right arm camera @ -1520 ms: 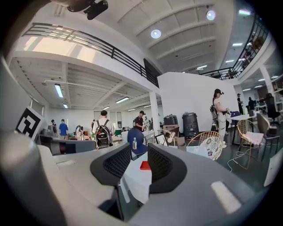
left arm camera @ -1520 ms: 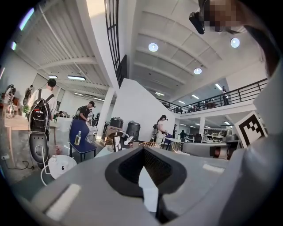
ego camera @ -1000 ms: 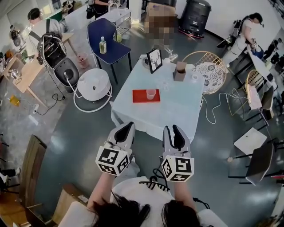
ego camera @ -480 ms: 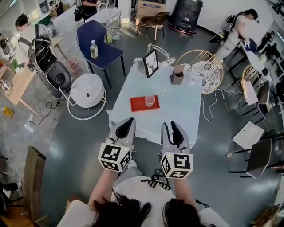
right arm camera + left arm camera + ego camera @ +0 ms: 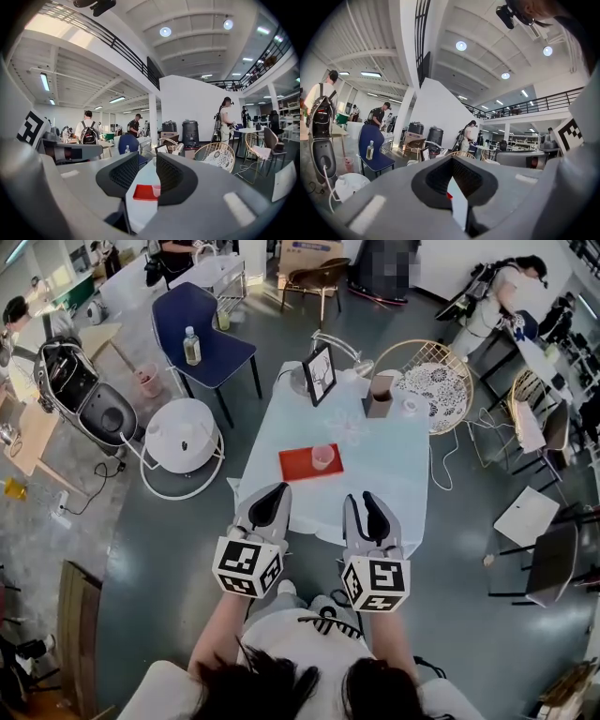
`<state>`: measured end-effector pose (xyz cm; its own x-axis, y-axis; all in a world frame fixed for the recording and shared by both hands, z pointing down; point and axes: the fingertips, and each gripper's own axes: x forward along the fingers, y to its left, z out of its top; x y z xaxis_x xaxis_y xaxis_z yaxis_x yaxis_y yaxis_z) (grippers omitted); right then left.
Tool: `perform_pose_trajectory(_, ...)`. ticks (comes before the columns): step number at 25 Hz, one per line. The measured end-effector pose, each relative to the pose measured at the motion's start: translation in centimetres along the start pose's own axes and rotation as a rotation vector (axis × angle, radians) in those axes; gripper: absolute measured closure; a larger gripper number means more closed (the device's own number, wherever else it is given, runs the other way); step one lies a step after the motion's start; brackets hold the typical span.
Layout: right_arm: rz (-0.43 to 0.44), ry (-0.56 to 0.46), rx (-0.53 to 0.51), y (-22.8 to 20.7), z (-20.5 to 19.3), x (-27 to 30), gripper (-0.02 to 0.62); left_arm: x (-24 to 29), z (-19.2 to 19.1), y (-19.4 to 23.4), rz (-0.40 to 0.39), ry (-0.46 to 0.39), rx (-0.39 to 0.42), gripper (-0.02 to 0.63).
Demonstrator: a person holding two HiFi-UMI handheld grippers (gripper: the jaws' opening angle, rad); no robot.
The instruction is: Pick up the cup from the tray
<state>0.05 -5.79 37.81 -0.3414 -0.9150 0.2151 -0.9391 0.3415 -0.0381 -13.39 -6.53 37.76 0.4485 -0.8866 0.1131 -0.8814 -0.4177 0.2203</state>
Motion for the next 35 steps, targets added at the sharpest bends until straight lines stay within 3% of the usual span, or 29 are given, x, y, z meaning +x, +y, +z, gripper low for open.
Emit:
perform_pose_trajectory(10,0.005,0.035,0.011,-0.5,-1.1,2.7,0.440,2.0,-0.8,1.0,-0.020,0.034,0.019,0.606)
perform_pose_trajectory(26,0.130,0.073,-0.018,-1.3,-4.2,11.6,0.314,8.3,-3.9,2.9,-0.009,0.099,0.008,0.606)
perform_pose_trajectory(35,0.182,0.150,-0.005,-2.5,-8.4,16.1,0.265,12.0,-6.2,4.7,0.032,0.135,-0.022,0.606)
